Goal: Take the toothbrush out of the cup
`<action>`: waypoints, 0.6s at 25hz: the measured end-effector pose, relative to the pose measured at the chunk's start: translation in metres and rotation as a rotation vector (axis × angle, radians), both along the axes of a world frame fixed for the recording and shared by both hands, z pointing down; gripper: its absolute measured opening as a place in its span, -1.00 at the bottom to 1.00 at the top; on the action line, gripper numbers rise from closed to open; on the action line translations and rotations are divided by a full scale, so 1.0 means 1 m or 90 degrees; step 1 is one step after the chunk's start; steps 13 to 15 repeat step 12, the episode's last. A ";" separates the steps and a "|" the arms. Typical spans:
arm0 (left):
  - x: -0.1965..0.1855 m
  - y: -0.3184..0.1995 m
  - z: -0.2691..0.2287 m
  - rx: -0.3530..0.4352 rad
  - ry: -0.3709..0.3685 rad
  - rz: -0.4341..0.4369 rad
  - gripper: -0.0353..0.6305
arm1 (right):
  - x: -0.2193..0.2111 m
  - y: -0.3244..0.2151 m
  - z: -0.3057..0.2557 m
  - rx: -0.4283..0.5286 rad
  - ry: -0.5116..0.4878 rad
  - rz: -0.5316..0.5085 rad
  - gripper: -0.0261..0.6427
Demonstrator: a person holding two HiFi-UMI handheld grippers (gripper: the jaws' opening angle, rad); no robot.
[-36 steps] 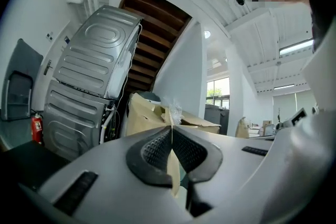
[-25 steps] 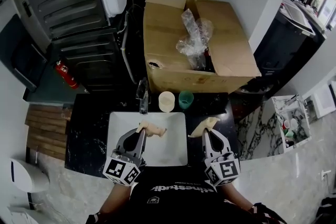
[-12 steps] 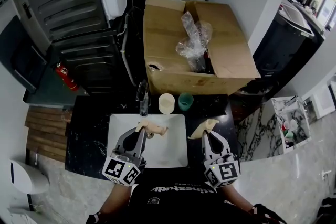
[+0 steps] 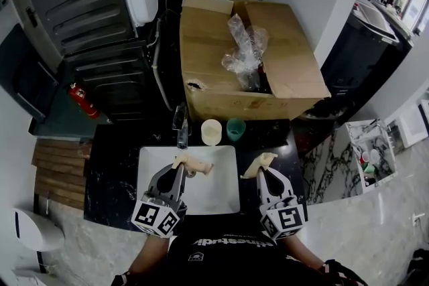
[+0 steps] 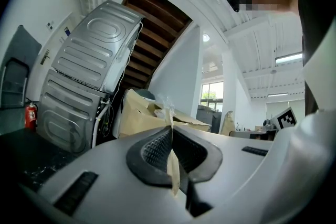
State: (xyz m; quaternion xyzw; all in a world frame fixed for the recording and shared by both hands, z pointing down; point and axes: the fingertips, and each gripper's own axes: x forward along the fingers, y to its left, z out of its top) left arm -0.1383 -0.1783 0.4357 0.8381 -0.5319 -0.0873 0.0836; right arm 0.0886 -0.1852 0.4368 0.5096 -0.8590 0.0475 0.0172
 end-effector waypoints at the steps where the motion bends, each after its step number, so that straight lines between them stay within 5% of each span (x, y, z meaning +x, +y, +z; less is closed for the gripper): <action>1: 0.000 0.000 -0.001 -0.001 0.000 -0.001 -0.85 | 0.000 0.000 -0.001 0.001 -0.005 0.000 -0.81; 15: 0.004 0.000 0.002 -0.010 0.001 0.001 -0.85 | 0.002 0.002 0.002 -0.005 0.002 0.001 -0.81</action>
